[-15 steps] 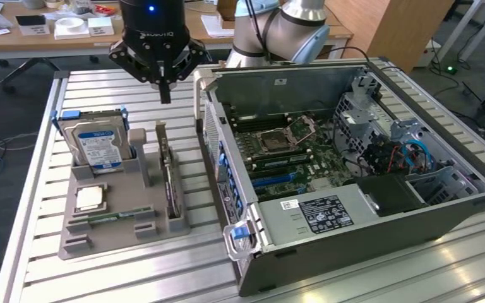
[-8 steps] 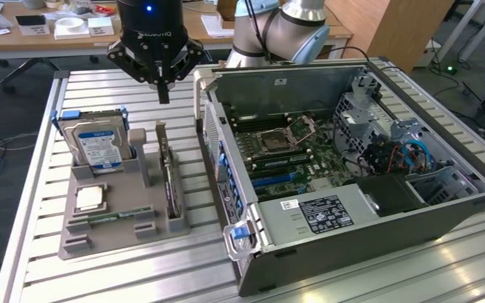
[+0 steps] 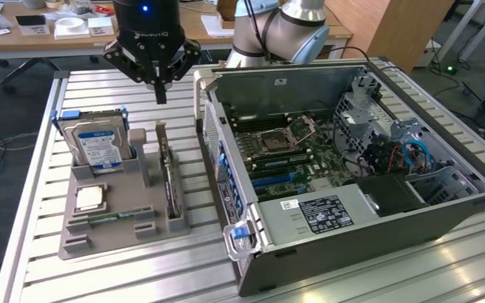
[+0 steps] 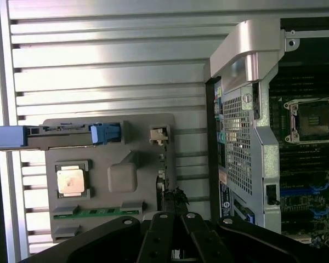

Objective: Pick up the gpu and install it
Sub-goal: 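Reach for the gpu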

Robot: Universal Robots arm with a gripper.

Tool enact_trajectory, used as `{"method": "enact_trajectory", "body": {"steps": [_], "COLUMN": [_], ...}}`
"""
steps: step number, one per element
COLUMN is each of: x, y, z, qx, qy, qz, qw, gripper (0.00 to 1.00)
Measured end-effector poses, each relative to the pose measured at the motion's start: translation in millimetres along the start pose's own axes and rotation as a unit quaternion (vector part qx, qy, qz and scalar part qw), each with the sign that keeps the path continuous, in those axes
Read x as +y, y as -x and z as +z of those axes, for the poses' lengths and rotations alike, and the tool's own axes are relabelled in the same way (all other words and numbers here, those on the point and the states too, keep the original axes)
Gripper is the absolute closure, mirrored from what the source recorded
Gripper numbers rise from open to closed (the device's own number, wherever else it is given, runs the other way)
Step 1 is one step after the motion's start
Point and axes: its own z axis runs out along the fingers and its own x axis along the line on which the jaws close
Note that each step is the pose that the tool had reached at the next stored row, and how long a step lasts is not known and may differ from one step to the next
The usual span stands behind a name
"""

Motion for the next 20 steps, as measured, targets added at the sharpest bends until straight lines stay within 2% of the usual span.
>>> {"method": "enact_trajectory", "body": {"steps": [9, 20], "x": [-0.3, -7.2], "y": [-1.0, -0.3], "z": [0.0, -0.3], "qx": [0.0, 0.0], "qy": [0.0, 0.0], "qz": [0.0, 0.0], "qw": [1.0, 1.0], "gripper": [0.89, 0.89]}}
